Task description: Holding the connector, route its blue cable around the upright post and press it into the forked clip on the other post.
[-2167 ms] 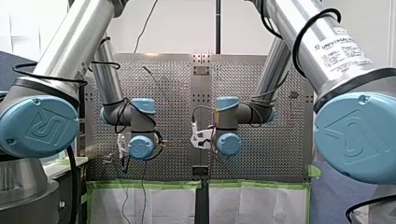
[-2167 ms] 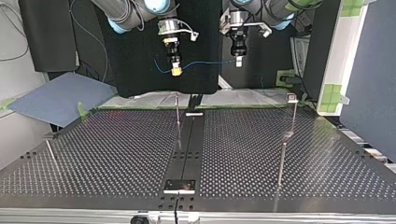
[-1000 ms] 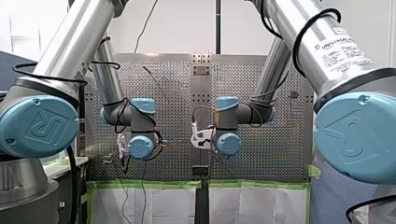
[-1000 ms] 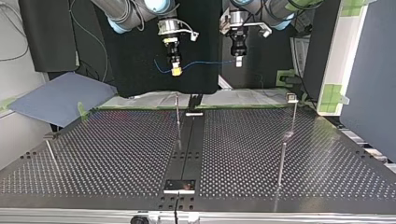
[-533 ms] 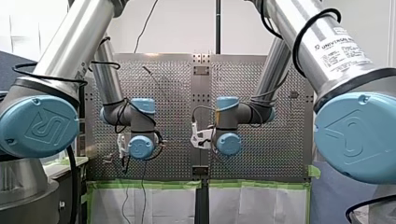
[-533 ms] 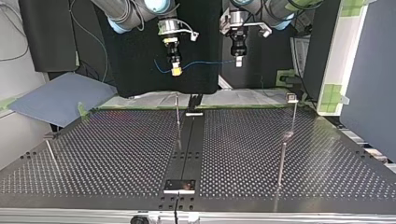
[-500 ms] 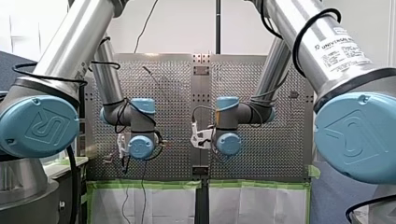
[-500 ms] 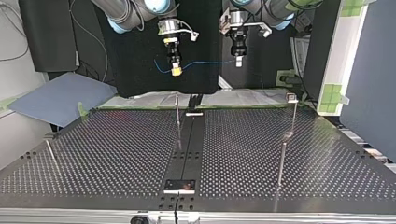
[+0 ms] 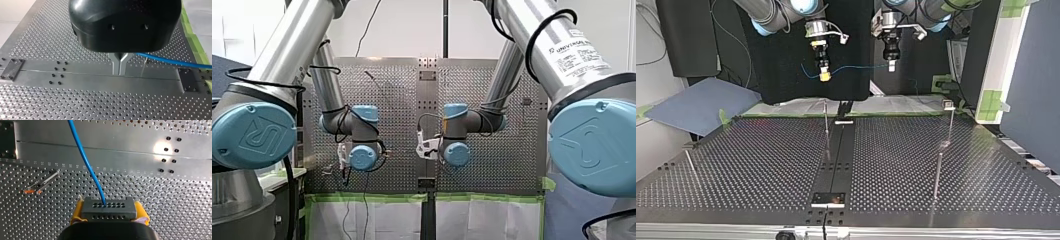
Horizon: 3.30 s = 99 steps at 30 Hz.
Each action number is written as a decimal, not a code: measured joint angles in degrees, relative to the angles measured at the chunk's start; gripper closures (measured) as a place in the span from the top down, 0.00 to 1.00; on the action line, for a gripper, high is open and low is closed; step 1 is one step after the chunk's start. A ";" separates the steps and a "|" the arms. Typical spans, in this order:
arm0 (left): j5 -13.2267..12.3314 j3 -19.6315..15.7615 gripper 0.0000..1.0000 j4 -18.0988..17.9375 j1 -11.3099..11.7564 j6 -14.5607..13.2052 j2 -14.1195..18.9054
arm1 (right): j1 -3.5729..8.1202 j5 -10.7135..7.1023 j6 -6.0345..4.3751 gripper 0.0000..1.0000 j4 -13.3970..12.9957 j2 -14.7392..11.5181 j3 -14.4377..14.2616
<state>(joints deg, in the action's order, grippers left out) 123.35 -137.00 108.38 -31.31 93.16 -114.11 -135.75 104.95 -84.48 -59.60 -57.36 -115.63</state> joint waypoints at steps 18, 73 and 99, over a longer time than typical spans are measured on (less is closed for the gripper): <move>0.00 0.00 0.00 0.00 0.00 0.00 0.00 | 0.00 0.00 0.00 0.00 -0.01 0.00 0.00; 0.35 -2.37 0.00 -3.95 0.97 -0.09 -8.44 | -3.91 4.01 -3.91 0.00 3.90 3.91 3.34; -3.72 -6.40 0.00 -4.14 5.04 -4.17 -9.25 | -7.01 11.92 -11.29 0.00 11.43 8.21 7.18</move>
<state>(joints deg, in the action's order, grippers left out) 119.63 -143.40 104.24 -26.27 88.99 -123.36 -142.76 116.87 -95.77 -48.16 -49.15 -108.45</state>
